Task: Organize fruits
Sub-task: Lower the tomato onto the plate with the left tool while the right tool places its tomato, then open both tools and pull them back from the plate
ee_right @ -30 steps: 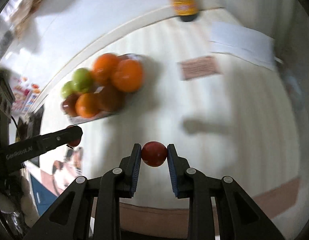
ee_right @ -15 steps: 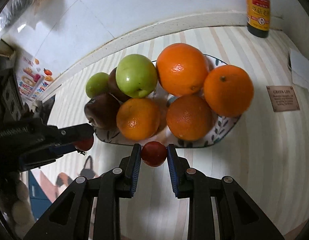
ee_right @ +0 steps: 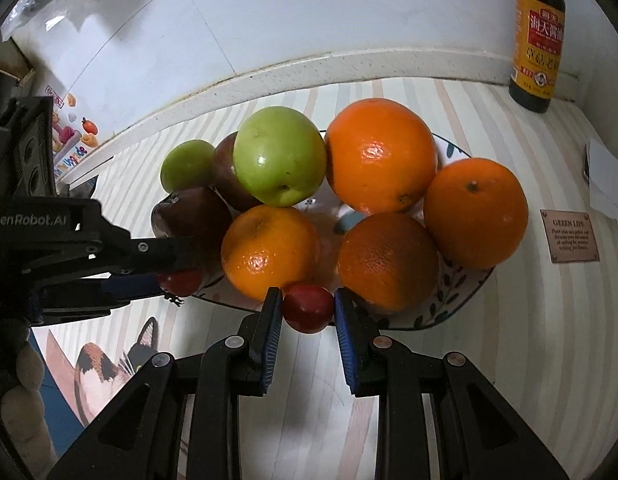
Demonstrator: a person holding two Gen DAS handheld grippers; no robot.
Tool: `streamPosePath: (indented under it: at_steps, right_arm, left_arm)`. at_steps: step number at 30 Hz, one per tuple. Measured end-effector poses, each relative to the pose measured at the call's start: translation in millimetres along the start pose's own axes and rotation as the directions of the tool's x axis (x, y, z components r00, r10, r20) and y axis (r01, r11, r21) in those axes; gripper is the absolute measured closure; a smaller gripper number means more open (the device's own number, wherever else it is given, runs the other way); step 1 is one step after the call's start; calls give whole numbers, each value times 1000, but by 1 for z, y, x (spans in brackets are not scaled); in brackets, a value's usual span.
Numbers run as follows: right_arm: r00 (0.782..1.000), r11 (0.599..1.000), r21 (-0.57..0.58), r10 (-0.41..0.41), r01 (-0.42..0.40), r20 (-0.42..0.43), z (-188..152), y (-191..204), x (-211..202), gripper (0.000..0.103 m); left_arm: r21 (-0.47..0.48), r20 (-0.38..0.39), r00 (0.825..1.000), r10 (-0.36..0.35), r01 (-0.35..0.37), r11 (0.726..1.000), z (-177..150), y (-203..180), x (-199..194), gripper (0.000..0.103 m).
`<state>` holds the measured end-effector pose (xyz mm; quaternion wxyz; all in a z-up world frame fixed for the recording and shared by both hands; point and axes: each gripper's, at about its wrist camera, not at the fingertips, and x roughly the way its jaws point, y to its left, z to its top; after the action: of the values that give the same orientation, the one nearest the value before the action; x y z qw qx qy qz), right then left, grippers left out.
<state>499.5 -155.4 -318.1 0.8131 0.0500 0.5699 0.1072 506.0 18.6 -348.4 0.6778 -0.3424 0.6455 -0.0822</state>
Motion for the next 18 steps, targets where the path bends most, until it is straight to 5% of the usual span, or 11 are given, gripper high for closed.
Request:
streamPosePath:
  at_steps: [6,16,18]
  right_arm:
    - [1000,1000,-24,-11,11,1,-1,4,3,73]
    - [999,999,-52,7,-5,33,-5,20,-10,22]
    - [999,999,-47,-4,6,51,-4,20,-18,18]
  left_arm:
    - [-5,-13,1000,21,-21,1000,2,-2,4,72]
    - [23,23,998,58,-59,998,3,-7,-11,71]
    - [42,40,996,82,-84,996,3,-10,-17,52]
